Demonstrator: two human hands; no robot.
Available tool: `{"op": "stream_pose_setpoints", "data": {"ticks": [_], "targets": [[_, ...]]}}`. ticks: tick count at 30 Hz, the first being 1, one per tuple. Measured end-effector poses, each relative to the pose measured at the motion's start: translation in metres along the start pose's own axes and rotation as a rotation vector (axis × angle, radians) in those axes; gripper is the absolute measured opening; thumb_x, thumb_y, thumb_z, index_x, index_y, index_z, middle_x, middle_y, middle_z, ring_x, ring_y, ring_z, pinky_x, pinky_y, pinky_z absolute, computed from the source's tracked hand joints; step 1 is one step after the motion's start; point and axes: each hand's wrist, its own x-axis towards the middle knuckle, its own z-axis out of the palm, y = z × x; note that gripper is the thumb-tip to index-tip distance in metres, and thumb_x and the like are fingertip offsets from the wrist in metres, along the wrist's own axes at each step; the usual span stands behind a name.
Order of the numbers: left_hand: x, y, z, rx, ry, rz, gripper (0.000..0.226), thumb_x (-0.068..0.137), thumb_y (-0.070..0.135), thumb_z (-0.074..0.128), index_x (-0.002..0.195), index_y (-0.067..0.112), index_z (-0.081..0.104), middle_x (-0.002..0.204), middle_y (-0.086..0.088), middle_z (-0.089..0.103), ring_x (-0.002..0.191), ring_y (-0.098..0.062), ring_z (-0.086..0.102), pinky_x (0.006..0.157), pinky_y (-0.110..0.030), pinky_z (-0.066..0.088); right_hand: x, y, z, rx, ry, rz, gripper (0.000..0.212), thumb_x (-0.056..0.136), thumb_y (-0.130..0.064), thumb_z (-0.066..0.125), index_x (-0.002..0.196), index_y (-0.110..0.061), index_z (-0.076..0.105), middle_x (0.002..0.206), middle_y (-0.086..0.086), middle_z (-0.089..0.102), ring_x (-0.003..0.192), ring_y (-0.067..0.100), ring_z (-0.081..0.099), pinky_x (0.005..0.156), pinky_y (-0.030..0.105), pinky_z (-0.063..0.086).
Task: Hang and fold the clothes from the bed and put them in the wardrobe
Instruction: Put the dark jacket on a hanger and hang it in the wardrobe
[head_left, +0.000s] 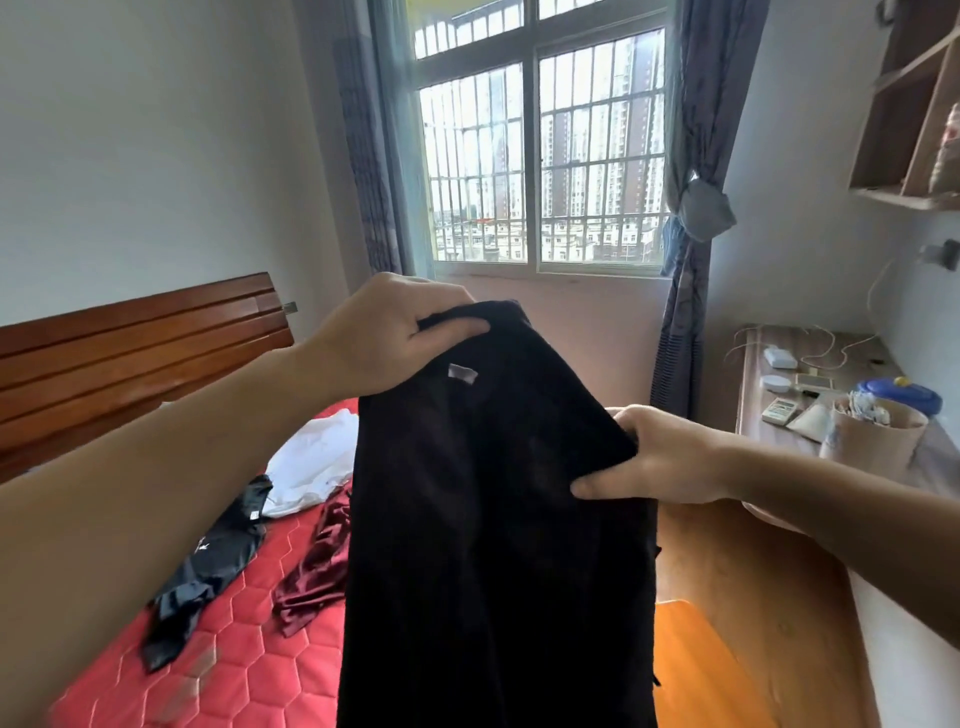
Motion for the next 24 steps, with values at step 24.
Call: {"op": "stream_pose_setpoints", "data": {"ticks": [24], "targets": [[-0.092,0.083,-0.092,0.520,-0.243,-0.484,0.034,0.085,0.047,0.064,0.062,0.023,0.056,0.059,0.013,0.055,0.059,-0.004,0.053,0.055,-0.027,0.041,-0.034,-0.087,0.000,-0.694,-0.091,-0.396,0.017,0.074,-0.046,0.071,0.077,-0.035,0.059,0.070,-0.018,0.065,0.063,-0.003,0.062,0.053,0.011,0.041]]}}
